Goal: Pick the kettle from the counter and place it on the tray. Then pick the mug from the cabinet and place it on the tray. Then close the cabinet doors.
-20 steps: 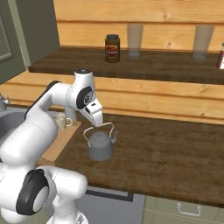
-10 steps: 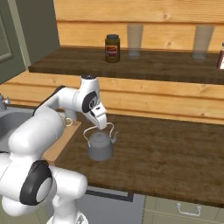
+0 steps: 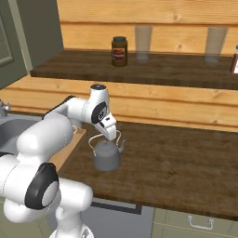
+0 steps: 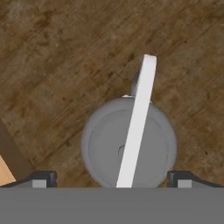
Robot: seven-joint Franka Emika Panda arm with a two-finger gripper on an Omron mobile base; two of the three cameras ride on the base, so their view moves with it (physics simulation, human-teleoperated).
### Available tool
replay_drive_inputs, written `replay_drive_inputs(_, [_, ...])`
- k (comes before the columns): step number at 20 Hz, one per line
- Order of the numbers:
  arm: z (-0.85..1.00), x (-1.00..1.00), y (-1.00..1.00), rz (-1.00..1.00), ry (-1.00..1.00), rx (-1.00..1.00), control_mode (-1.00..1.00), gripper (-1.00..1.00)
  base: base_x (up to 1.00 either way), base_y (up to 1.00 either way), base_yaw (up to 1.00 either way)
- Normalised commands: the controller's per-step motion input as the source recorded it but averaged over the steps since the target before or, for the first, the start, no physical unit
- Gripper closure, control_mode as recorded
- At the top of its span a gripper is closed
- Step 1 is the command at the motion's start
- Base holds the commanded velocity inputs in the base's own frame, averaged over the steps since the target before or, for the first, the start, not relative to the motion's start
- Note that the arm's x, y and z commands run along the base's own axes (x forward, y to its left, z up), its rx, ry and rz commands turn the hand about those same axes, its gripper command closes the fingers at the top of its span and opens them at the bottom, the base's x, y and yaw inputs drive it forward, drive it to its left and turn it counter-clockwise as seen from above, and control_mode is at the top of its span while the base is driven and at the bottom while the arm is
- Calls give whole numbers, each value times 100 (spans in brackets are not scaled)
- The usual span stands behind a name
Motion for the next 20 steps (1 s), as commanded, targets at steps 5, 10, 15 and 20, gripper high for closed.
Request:
replay_drive_inputs(5, [-15,12,-8,0,0,0,-100,-100,0,0,0])
replay_drive_inputs(10, [-16,1,-7,0,0,0,-100,100,0,0,0])
replay_drive_inputs(15, [-10,-1,-8,0,0,0,-100,100,0,0,0])
replay_drive_inputs(20, [0,-9,-3,0,2,0,-100,100,0,0,0])
